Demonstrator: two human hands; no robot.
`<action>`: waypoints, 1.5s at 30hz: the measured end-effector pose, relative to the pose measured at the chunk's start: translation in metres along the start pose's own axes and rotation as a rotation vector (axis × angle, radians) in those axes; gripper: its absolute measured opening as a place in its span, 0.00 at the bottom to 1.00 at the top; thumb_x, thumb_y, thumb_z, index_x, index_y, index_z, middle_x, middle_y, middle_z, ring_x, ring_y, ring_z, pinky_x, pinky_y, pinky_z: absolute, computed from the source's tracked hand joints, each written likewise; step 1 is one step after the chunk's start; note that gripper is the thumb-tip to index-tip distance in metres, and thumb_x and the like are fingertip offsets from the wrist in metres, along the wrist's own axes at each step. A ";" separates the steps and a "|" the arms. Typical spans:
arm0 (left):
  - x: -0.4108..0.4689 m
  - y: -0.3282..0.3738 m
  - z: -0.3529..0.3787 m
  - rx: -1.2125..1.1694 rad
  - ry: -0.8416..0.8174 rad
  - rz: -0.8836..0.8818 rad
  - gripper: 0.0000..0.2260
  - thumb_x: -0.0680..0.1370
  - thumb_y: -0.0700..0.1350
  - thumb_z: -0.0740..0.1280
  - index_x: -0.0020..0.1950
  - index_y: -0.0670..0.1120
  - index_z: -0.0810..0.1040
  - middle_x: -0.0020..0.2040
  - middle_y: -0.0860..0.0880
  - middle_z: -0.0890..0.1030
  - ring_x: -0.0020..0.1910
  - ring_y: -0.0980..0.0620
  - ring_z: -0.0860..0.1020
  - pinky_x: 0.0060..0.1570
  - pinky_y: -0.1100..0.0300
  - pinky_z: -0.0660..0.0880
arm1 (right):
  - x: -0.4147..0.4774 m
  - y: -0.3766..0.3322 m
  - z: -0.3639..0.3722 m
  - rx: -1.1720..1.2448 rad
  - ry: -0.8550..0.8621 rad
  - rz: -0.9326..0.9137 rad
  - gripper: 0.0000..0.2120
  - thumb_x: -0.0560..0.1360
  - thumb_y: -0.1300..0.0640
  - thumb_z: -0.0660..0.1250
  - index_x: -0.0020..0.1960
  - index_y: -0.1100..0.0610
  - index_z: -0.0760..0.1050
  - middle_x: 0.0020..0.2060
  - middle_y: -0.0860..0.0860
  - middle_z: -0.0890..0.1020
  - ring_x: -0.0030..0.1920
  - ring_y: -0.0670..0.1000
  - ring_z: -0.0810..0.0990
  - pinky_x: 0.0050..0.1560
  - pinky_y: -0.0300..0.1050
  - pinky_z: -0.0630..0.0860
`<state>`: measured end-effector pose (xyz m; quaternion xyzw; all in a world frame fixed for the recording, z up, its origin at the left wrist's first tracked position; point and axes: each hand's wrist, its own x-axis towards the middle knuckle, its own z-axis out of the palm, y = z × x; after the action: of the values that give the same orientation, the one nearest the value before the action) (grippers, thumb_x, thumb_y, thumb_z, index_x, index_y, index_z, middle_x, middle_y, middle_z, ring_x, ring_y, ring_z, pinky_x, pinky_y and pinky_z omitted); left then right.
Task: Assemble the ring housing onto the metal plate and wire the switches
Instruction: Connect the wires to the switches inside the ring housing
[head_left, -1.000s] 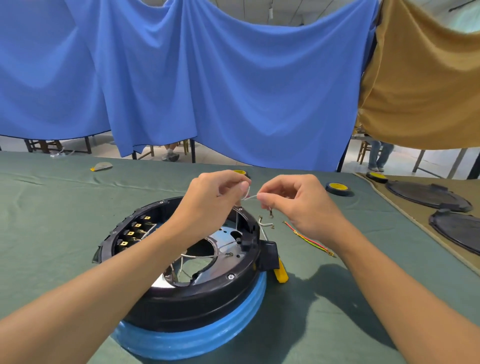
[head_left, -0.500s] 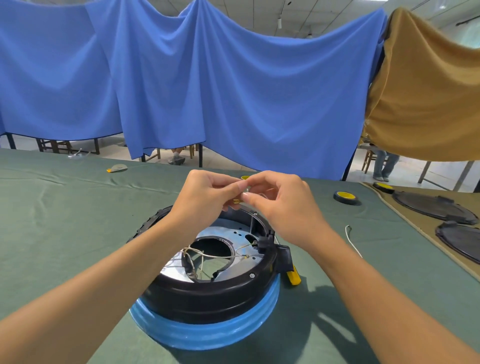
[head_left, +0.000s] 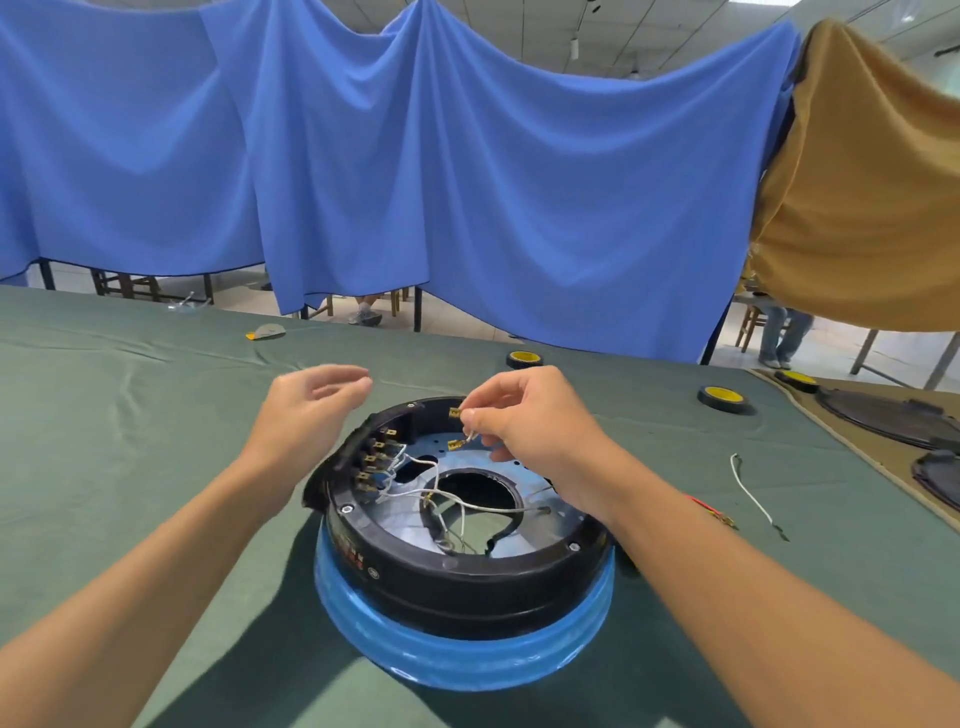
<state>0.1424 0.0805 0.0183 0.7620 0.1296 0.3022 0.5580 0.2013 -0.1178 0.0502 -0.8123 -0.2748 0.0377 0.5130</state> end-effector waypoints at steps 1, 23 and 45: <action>-0.002 -0.008 -0.001 -0.054 -0.016 -0.042 0.04 0.78 0.44 0.69 0.51 0.51 0.82 0.51 0.50 0.85 0.55 0.52 0.81 0.51 0.64 0.73 | 0.002 0.000 0.003 -0.012 -0.022 0.020 0.08 0.75 0.63 0.70 0.39 0.53 0.81 0.36 0.51 0.82 0.37 0.47 0.79 0.34 0.38 0.77; -0.021 -0.021 0.002 -0.350 -0.243 -0.156 0.15 0.78 0.38 0.65 0.40 0.52 0.88 0.43 0.43 0.87 0.40 0.49 0.85 0.36 0.64 0.80 | 0.037 -0.001 0.044 0.018 -0.235 0.242 0.06 0.75 0.64 0.69 0.40 0.58 0.82 0.37 0.54 0.82 0.35 0.48 0.77 0.32 0.39 0.76; -0.024 -0.017 0.003 -0.345 -0.211 -0.144 0.15 0.78 0.37 0.65 0.38 0.50 0.86 0.41 0.44 0.86 0.37 0.51 0.85 0.36 0.64 0.80 | 0.039 0.000 0.047 0.094 -0.217 0.266 0.06 0.74 0.67 0.70 0.40 0.61 0.82 0.37 0.55 0.82 0.35 0.48 0.77 0.29 0.37 0.74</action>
<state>0.1280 0.0716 -0.0057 0.6716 0.0708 0.1976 0.7106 0.2182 -0.0606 0.0364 -0.8079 -0.2168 0.2054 0.5081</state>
